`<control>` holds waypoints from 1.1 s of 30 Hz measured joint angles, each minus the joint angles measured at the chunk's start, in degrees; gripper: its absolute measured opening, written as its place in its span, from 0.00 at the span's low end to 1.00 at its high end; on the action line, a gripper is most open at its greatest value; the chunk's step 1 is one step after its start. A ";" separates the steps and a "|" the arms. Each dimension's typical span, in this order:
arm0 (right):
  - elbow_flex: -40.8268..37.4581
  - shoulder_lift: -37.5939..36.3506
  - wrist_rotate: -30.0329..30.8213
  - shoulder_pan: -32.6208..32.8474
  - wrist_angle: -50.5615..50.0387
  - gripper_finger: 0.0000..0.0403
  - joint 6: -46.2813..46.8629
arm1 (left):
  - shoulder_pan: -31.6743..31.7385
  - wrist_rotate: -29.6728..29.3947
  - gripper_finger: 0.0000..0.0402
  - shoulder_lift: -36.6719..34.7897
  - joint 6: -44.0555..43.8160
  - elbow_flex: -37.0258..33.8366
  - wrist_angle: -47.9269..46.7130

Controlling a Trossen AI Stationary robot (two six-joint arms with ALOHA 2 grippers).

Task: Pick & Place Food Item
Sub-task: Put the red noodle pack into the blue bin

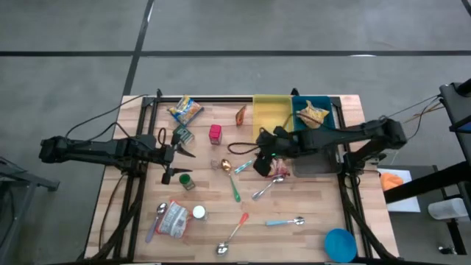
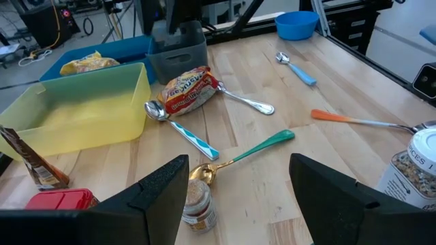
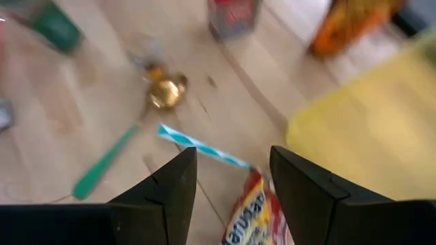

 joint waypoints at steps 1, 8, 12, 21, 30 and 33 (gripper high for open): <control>1.47 1.60 0.01 -0.02 -2.79 0.45 2.35 | 0.00 -0.01 0.64 0.00 0.00 0.00 0.02; 10.26 9.94 -0.91 0.26 -17.09 0.45 11.81 | 0.00 0.00 0.64 0.00 0.01 0.00 0.00; 11.02 10.66 -0.98 0.25 -17.26 0.50 11.92 | 0.00 0.00 0.64 0.00 0.03 0.00 0.00; 4.81 9.69 -1.13 -0.18 -11.57 0.78 11.77 | 0.00 -0.01 0.64 0.00 0.17 0.00 0.00; -2.03 9.69 -0.89 -1.48 -5.56 0.84 7.17 | 0.00 -0.02 0.64 0.00 0.15 0.00 -0.02; -3.80 9.69 -0.62 -1.89 -3.39 0.84 5.52 | 0.00 0.00 0.64 0.00 0.15 0.00 -0.02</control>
